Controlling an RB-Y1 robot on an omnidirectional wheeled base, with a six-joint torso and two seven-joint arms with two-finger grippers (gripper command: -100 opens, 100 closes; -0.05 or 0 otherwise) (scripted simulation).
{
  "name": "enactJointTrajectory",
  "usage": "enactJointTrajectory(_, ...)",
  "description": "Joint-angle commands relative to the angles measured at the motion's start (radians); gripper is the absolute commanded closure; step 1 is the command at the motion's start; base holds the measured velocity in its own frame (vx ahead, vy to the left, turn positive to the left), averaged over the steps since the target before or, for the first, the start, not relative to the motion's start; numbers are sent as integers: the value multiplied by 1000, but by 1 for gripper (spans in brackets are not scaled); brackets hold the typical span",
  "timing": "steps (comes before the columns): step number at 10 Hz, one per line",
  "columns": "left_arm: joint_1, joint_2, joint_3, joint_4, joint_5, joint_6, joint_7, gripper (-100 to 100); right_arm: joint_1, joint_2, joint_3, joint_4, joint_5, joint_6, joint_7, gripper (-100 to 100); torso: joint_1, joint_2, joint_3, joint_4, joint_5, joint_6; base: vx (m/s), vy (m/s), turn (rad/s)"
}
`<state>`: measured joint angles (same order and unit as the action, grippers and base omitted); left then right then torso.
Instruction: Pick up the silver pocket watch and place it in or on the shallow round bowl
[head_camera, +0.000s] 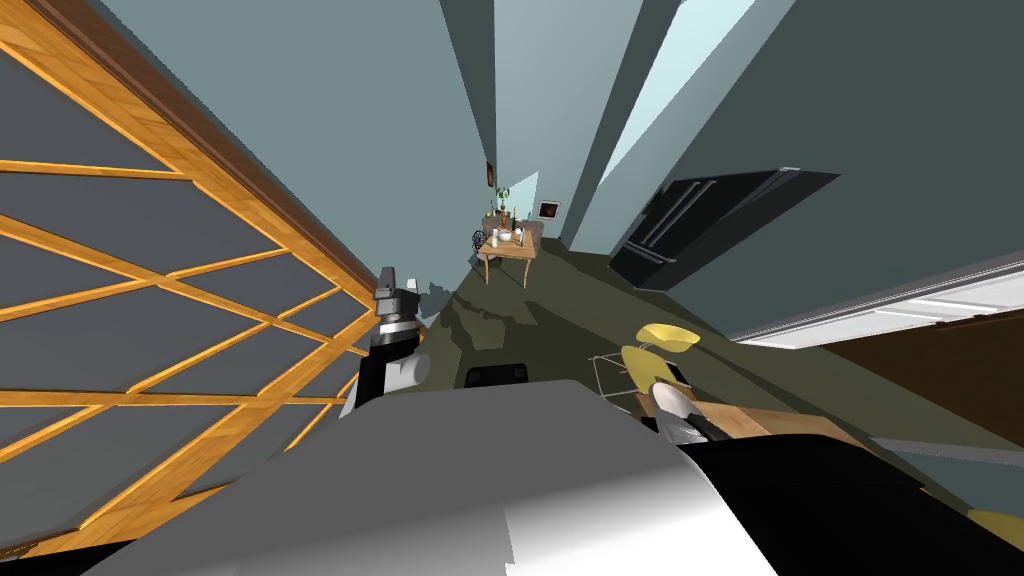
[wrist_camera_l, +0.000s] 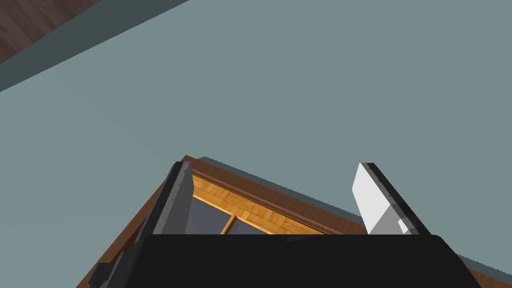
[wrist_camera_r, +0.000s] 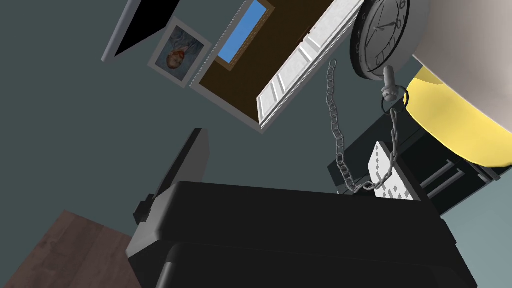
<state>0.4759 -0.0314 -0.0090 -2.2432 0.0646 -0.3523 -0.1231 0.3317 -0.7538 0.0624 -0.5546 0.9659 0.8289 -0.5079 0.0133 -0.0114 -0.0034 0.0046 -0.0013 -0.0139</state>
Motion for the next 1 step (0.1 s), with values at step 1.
enactJointTrajectory(1,0,0,0,0,0,0,0,0,0,0,0,0,0,0,0,0,0,0,0,0,0,0,0,0,0)
